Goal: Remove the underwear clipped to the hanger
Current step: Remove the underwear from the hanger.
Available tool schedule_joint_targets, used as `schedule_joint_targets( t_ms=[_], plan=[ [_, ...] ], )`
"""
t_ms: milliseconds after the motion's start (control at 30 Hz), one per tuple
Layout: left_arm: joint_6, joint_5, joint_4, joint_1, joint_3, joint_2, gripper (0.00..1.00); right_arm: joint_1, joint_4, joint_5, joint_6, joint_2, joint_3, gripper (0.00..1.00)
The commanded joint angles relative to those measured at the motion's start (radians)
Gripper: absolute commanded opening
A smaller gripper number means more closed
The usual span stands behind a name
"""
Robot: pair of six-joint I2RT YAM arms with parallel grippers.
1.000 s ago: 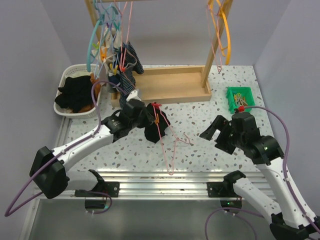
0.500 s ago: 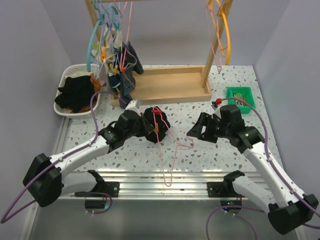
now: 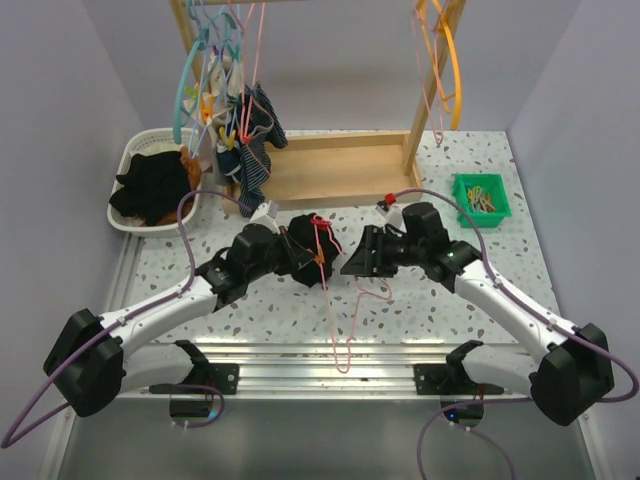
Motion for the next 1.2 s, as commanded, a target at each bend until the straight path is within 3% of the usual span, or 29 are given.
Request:
schedule_joint_targets(
  t_ms=[0,200,400,533,567,633,1033,1167],
  plan=[
    [-0.039,0.017,0.089,0.001,0.048,-0.014,0.0,0.071,0.129,0.023,0.033,0.042,-0.016,0.57],
    [-0.059,0.018,0.102,-0.001,0.061,-0.003,0.0,0.149,0.261,0.035,0.128,0.099,-0.07,0.54],
    [-0.073,0.011,0.121,-0.001,0.058,-0.002,0.0,0.169,0.321,0.026,0.167,0.139,-0.085,0.45],
    [-0.078,0.003,0.154,-0.001,0.039,0.003,0.0,0.171,0.324,0.011,0.17,0.166,-0.087,0.21],
    [-0.078,0.001,0.161,-0.001,0.027,0.009,0.0,0.171,0.306,0.023,0.165,0.166,-0.084,0.09],
    [-0.078,-0.003,0.186,-0.001,0.006,0.018,0.0,0.172,0.289,0.035,0.149,0.174,-0.075,0.0],
    [-0.105,-0.012,0.425,-0.001,-0.188,0.164,0.0,0.172,0.194,0.058,0.018,0.311,-0.042,0.0],
    [-0.092,-0.011,0.427,-0.001,-0.169,0.198,0.14,0.172,0.203,0.058,0.01,0.337,-0.042,0.0]
  ],
)
